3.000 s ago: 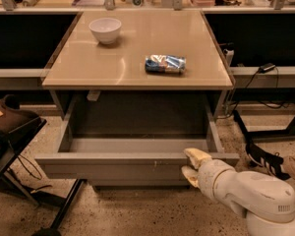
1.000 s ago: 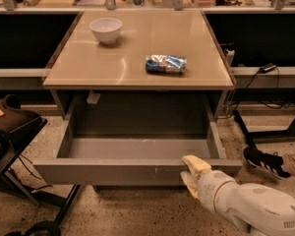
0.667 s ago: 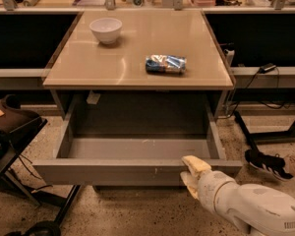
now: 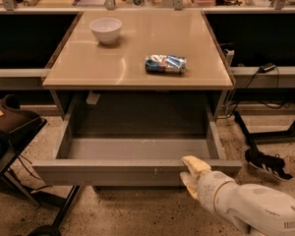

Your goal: Open top drawer

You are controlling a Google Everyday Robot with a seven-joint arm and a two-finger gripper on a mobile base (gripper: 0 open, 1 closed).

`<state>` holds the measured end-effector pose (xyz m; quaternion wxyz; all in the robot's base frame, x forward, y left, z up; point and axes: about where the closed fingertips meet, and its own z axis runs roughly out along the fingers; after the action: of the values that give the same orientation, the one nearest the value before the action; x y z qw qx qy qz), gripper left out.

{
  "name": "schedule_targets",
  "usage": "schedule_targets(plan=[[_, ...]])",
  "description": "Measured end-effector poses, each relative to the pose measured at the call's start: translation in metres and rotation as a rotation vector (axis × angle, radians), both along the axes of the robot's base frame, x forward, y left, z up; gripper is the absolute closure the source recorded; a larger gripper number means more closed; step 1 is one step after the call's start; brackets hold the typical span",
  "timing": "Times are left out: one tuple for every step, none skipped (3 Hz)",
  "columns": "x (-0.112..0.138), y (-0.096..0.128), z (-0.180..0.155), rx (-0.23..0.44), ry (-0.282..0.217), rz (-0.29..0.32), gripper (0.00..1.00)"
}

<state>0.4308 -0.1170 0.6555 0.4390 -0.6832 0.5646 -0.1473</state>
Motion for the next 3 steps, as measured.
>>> schedule_targets(plan=[[-0.0012,0.0007,-0.0007,-0.011,0.009,0.004,1.00],[-0.0006,0.0006,-0.0003,-0.011,0.009,0.004,1.00],[-0.0015,0.0012,-0.0001,-0.010,0.010,0.005,1.00]])
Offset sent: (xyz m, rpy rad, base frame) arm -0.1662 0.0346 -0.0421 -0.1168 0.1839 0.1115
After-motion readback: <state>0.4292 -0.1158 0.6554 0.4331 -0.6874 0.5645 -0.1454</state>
